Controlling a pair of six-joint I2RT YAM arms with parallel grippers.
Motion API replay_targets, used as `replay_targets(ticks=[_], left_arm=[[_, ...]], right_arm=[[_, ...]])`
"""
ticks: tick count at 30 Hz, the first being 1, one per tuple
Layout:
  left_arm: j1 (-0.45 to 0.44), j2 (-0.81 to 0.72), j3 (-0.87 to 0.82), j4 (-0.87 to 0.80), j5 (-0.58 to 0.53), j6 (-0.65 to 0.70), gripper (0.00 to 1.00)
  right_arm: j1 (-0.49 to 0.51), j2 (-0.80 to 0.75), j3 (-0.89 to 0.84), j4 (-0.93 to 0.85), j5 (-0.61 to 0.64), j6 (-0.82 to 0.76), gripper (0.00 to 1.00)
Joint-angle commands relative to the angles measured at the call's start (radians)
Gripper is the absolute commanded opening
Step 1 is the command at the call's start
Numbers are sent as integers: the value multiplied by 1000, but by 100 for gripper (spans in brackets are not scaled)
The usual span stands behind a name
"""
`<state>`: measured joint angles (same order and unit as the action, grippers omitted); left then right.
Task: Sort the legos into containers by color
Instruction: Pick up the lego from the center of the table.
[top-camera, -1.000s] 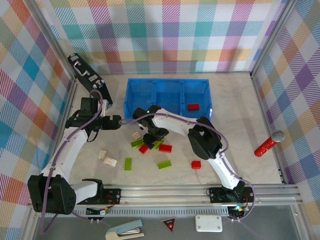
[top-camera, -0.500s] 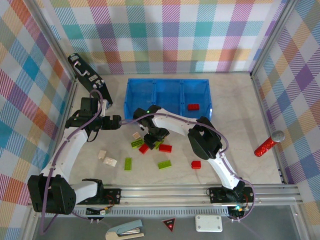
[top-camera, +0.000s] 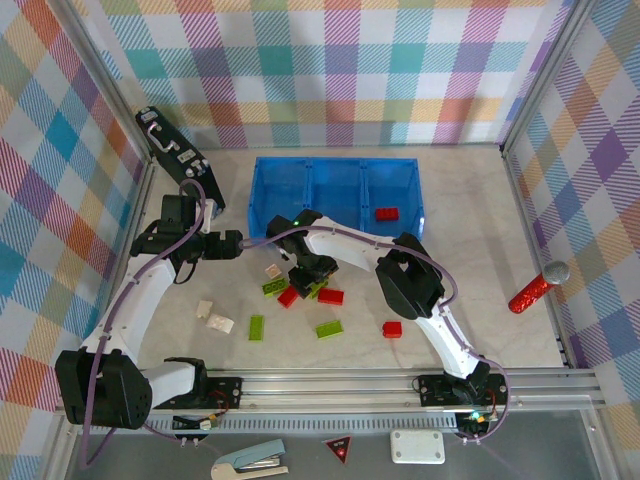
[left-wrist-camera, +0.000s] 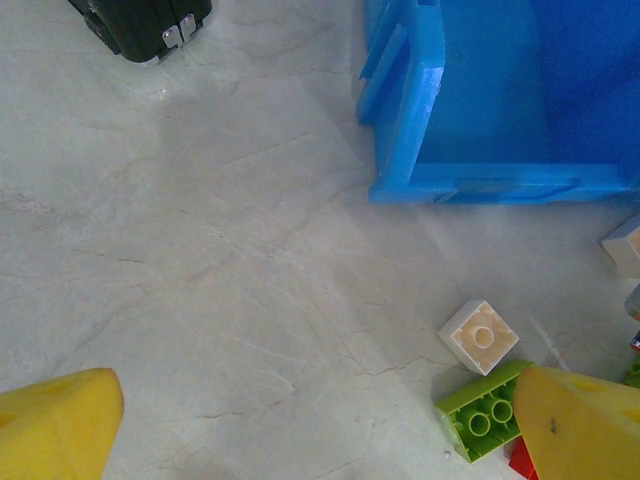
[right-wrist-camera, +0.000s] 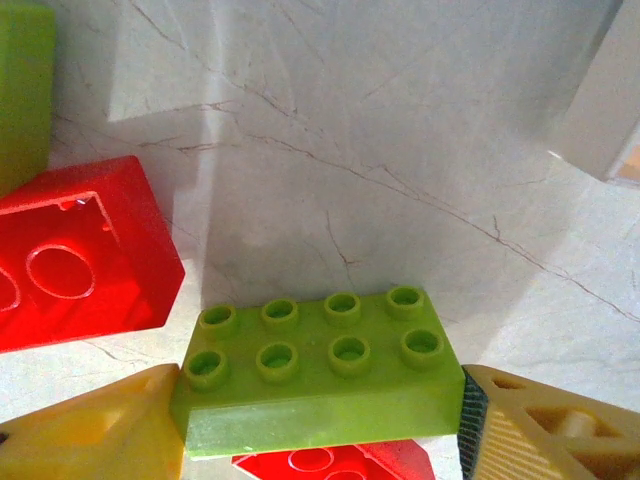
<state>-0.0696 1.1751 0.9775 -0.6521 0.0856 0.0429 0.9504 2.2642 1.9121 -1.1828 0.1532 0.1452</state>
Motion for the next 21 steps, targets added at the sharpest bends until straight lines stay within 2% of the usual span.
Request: replay_targets(ticks=[1, 12, 21], left_arm=[[7, -5, -5, 0, 6, 7, 100], [7, -11, -7, 0, 3, 8, 100], [7, -23, -10, 0, 3, 8, 100]], right_arm=[[7, -22, 33, -50, -7, 20, 63], [1, -89, 81, -114, -1, 75, 63], [-51, -155, 119, -129, -8, 159, 57]])
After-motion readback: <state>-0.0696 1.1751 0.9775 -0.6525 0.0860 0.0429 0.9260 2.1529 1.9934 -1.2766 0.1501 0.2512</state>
